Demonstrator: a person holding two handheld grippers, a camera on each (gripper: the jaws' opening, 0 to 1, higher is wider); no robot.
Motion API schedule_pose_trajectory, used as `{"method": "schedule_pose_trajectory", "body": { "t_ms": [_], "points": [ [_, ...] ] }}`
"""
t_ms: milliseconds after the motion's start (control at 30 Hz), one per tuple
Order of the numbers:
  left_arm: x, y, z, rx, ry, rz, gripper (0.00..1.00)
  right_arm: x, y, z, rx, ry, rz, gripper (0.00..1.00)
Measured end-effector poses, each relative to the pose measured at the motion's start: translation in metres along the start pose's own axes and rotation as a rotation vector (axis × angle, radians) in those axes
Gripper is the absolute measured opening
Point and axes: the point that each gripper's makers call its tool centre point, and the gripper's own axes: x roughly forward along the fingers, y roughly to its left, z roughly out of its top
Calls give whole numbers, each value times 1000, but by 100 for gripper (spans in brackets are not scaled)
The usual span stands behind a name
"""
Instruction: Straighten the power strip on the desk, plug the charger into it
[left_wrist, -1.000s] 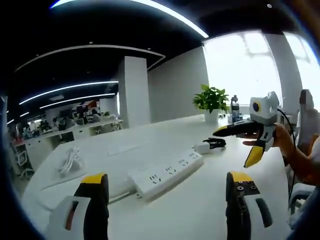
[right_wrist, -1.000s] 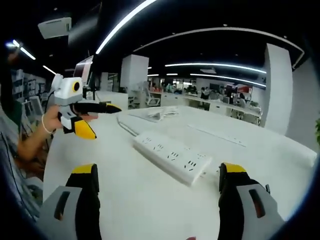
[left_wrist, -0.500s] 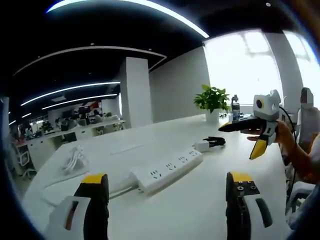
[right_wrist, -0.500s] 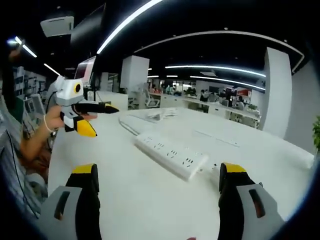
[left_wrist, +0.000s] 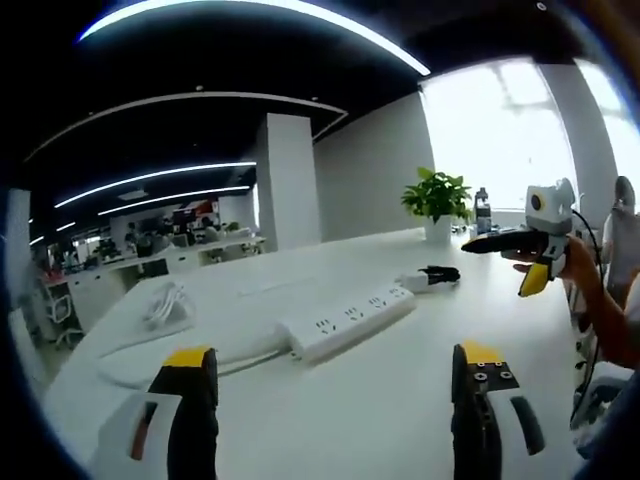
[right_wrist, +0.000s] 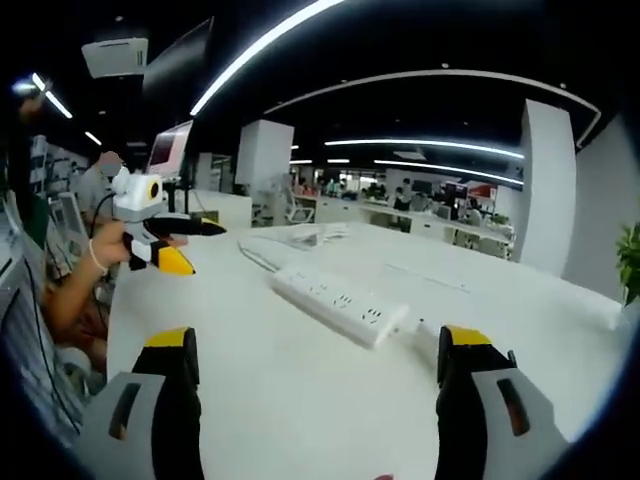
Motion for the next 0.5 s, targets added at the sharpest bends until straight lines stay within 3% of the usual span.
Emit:
{"method": "schedule_pose_trajectory", "body": {
  "t_ms": [233, 267, 333, 367, 500],
  "points": [
    [-4, 0, -8, -9, 10, 9, 96, -3, 0, -5, 28, -13, -17, 99],
    [-4, 0, -9, -1, 16, 6, 93, -4, -1, -5, 31, -13, -19, 98],
    [-6, -3, -7, 38, 7, -20, 77, -4, -1, -6, 37, -14, -20, 97],
    [-6, -3, -7, 34, 4, -21, 75, -5, -1, -6, 46, -19, -23, 97],
    [-6, -2, -3, -12, -27, -17, 89, -5, -1, -7, 59, -27, -16, 97]
  ]
}}
